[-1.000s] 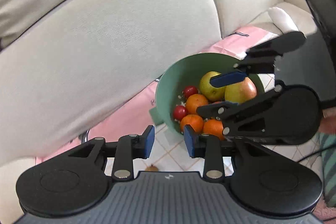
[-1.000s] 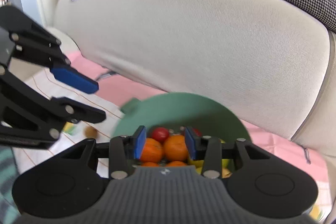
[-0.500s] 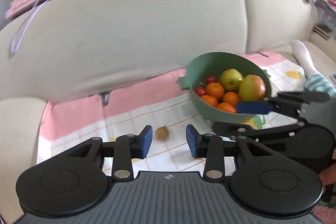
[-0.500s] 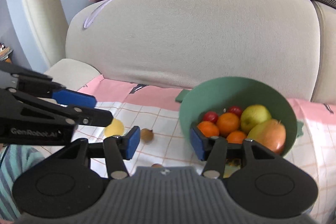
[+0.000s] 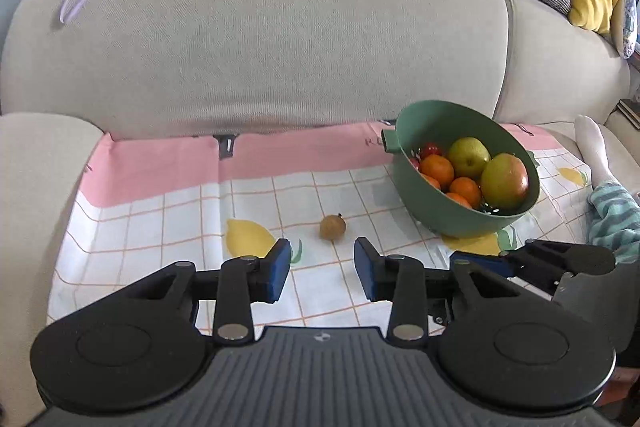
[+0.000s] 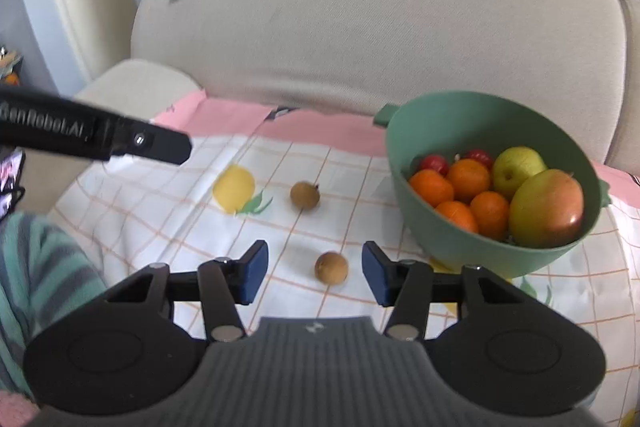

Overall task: Organize fruits
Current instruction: 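Withdraw both open tools toward the brown longans on the cloth, then grasp a longan with the right tool while the left tool grasps the other, then carry both longans over the green colander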

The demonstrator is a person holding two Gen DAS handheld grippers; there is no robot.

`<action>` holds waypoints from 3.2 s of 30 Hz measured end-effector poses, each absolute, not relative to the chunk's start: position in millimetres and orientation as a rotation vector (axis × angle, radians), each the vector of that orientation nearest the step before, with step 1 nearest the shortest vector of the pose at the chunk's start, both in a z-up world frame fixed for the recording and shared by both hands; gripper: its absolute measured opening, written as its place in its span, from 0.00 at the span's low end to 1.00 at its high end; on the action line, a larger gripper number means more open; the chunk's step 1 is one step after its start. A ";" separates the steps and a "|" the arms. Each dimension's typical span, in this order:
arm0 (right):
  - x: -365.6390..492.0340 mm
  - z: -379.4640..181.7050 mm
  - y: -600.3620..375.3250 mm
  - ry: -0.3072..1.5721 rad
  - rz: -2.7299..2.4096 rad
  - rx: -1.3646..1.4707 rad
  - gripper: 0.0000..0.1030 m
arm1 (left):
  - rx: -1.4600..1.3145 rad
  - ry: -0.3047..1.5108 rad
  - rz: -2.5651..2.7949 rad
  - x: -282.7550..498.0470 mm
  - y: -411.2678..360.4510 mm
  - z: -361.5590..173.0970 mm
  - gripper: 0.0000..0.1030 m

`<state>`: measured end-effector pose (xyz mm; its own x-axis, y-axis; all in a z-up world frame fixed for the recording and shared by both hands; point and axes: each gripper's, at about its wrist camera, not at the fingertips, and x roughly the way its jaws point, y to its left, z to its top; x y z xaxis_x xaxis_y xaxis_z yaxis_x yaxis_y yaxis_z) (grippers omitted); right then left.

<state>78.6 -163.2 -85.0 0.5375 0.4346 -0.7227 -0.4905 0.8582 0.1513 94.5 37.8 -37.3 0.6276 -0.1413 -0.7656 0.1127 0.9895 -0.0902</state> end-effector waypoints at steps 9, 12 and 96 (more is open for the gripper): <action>98.3 -112.8 -158.9 0.907 0.544 -0.061 0.34 | -0.017 0.915 -0.178 105.5 27.1 -59.2 0.43; 105.1 -119.6 -156.1 0.914 0.546 -0.056 0.34 | 0.003 0.929 -0.190 110.9 22.0 -65.5 0.43; 71.4 -58.4 -199.1 0.664 0.589 0.017 0.22 | 0.002 0.847 -0.216 97.9 -15.9 -41.9 0.28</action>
